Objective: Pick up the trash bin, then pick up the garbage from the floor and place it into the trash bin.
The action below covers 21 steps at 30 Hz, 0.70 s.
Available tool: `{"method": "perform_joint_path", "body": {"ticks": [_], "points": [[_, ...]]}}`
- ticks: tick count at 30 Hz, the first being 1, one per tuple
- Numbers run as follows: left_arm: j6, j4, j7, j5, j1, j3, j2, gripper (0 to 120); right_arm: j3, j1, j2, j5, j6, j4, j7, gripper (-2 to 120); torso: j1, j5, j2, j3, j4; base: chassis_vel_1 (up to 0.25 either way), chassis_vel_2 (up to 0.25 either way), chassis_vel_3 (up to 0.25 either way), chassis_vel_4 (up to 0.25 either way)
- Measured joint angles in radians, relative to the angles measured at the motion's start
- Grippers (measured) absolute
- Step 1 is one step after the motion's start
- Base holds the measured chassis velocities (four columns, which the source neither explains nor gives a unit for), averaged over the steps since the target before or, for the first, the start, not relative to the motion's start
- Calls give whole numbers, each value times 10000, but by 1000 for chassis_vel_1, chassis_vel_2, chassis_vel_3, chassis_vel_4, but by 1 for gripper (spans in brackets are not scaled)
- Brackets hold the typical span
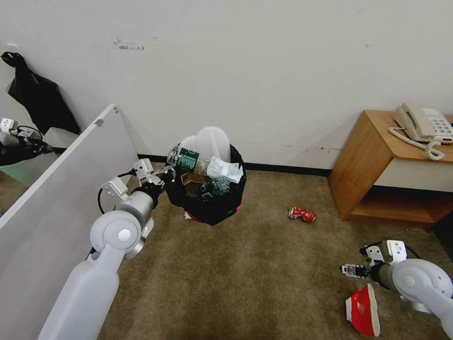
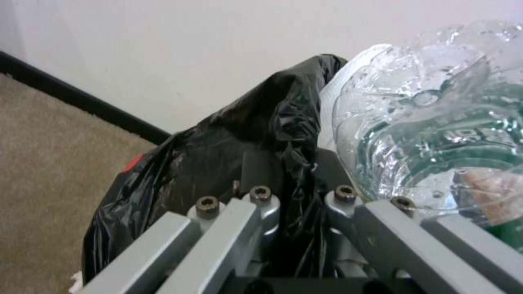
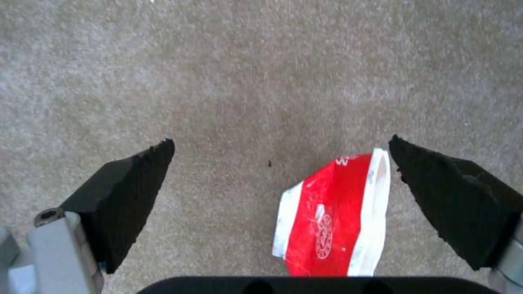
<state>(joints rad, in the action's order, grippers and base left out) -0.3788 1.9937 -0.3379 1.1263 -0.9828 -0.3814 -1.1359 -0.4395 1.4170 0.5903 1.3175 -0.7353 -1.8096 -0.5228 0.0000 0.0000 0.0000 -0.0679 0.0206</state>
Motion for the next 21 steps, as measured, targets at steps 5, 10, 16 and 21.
{"method": "perform_joint_path", "body": {"ticks": [5, 10, 16, 21], "points": [[0, 0, 7, 10, 25, -29, 28, 4, -126, 147, 101, -260, -1, 180, 112, 100, 0, 0, 0, 0, 1, 0, 0, 0, 0], [0, 1, 8, 12, 25, -31, 21, 4, -214, 157, 182, -382, 2, 347, 184, 100, 0, -1, 0, 0, 0, 0, 0, 0, 0], [0, 3, 10, 7, 23, -38, 22, 4, -299, 189, 299, -546, 132, 611, 280, 100, 0, 0, 0, 0, 0, 0, 0, 0, 0], [0, -3, 12, 6, 64, -29, 13, 4, -273, 165, 437, -648, 191, 782, 342, 100, 0, 0, 0, 0, 0, 0, 0, 0, 0]]}}
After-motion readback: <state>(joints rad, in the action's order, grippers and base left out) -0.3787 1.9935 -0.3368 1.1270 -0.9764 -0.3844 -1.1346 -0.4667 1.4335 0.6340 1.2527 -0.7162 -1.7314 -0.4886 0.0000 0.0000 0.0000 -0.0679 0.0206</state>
